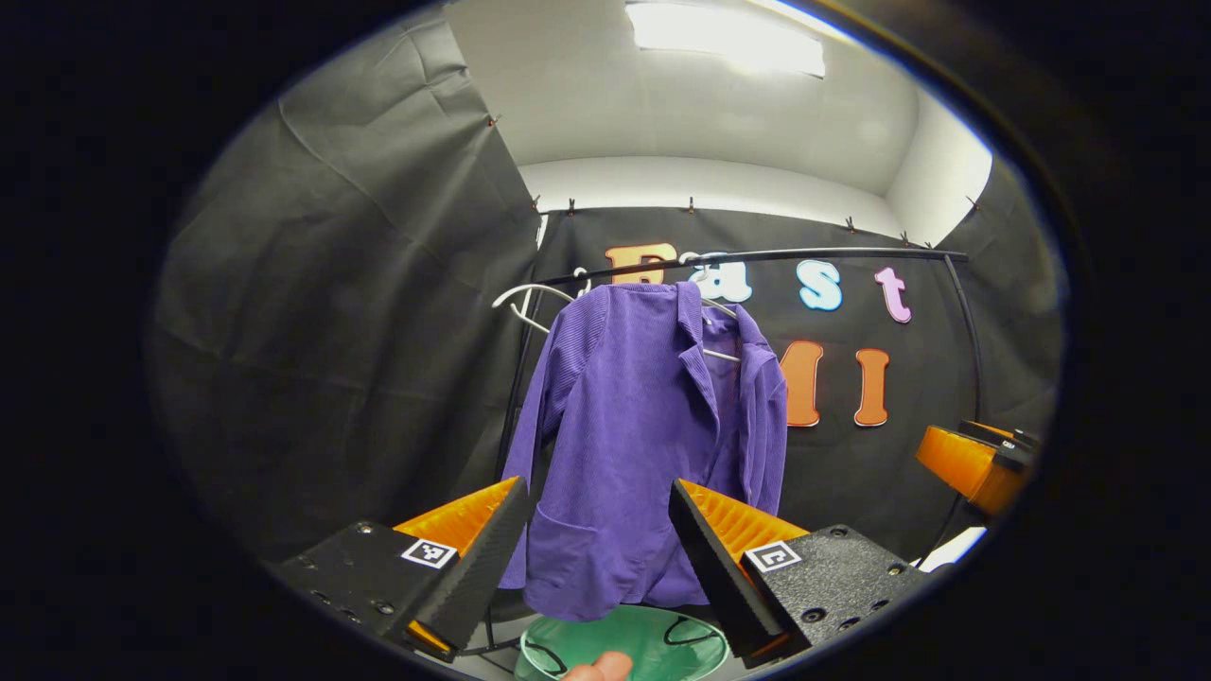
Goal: Grasp the clothes on the hanger with both hands and then place them into the laundry hamper below.
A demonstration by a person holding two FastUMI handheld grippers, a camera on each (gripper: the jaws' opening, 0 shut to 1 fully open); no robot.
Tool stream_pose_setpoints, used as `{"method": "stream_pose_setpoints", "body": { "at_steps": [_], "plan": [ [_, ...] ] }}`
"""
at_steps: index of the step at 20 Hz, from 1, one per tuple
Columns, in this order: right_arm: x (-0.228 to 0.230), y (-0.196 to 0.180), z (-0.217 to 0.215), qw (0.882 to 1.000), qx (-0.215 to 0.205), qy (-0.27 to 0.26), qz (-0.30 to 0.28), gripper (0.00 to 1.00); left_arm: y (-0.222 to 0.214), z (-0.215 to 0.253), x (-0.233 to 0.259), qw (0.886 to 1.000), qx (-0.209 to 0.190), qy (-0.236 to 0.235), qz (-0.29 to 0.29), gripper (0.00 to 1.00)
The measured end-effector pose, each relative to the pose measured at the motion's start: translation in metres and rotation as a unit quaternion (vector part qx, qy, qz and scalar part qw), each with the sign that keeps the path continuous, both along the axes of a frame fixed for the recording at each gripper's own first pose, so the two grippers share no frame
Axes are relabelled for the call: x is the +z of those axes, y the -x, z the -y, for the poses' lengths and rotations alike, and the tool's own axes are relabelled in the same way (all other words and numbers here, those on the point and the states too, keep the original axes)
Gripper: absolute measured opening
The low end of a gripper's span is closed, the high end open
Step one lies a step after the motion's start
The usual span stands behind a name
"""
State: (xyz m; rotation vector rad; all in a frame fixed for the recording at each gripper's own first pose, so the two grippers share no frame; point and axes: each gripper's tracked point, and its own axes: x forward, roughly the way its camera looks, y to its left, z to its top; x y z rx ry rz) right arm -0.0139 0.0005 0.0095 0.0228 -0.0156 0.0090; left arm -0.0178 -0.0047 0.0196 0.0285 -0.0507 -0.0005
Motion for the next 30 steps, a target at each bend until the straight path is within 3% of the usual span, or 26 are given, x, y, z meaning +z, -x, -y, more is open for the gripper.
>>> {"method": "stream_pose_setpoints", "body": {
  "at_steps": [5, 12, 13, 14, 15, 19, 20, 22, 23, 24, 28, 29, 30],
  "plan": [
    [0.003, -0.003, -0.002, 1.000, -0.001, 0.001, 0.004, 0.92, -0.001, 0.000, 0.001, 1.000, 0.005, 0.002, 0.004, 0.92],
    [-0.015, -0.010, -0.014, 1.000, 0.016, -0.001, -0.012, 0.92, -0.005, -0.004, 0.002, 1.000, 0.023, -0.008, 0.011, 0.96],
    [-0.019, -0.015, -0.014, 1.000, 0.015, 0.000, -0.014, 0.92, -0.005, -0.003, 0.002, 1.000, 0.025, -0.011, 0.015, 0.92],
    [-0.023, -0.022, -0.013, 1.000, 0.014, 0.000, -0.019, 0.92, -0.005, -0.002, 0.002, 1.000, 0.021, -0.011, 0.017, 0.96],
    [-0.025, -0.031, -0.016, 1.000, 0.017, -0.003, -0.021, 0.92, -0.004, -0.002, 0.001, 1.000, 0.015, -0.008, 0.015, 0.92],
    [-0.024, -0.088, -0.026, 1.000, 0.023, -0.001, -0.015, 0.92, -0.009, -0.005, -0.005, 1.000, 0.015, -0.007, 0.006, 0.95],
    [-0.023, -0.102, -0.026, 1.000, 0.022, 0.004, -0.014, 0.98, -0.012, -0.005, -0.009, 1.000, 0.016, 0.003, 0.005, 0.92],
    [-0.022, -0.132, -0.026, 1.000, 0.016, 0.013, -0.012, 0.98, -0.020, -0.005, -0.019, 1.000, 0.012, 0.028, 0.001, 0.96],
    [-0.023, -0.148, -0.026, 1.000, 0.014, 0.016, -0.011, 0.98, -0.027, -0.005, -0.022, 0.999, 0.013, 0.035, 0.002, 0.99],
    [-0.025, -0.161, -0.026, 1.000, 0.014, 0.019, -0.012, 0.98, -0.033, -0.009, -0.024, 0.999, 0.017, 0.038, 0.002, 0.92],
    [-0.049, -0.219, -0.028, 0.999, 0.011, 0.012, -0.031, 0.98, -0.079, -0.027, -0.035, 0.997, 0.037, 0.065, -0.013, 0.95],
    [-0.058, -0.231, -0.027, 0.999, 0.009, 0.011, -0.040, 0.98, -0.091, -0.029, -0.033, 0.997, 0.037, 0.065, -0.015, 0.92],
    [-0.068, -0.244, -0.026, 0.999, 0.007, 0.010, -0.050, 0.92, -0.106, -0.032, -0.031, 0.997, 0.039, 0.060, -0.015, 0.92]
  ]
}}
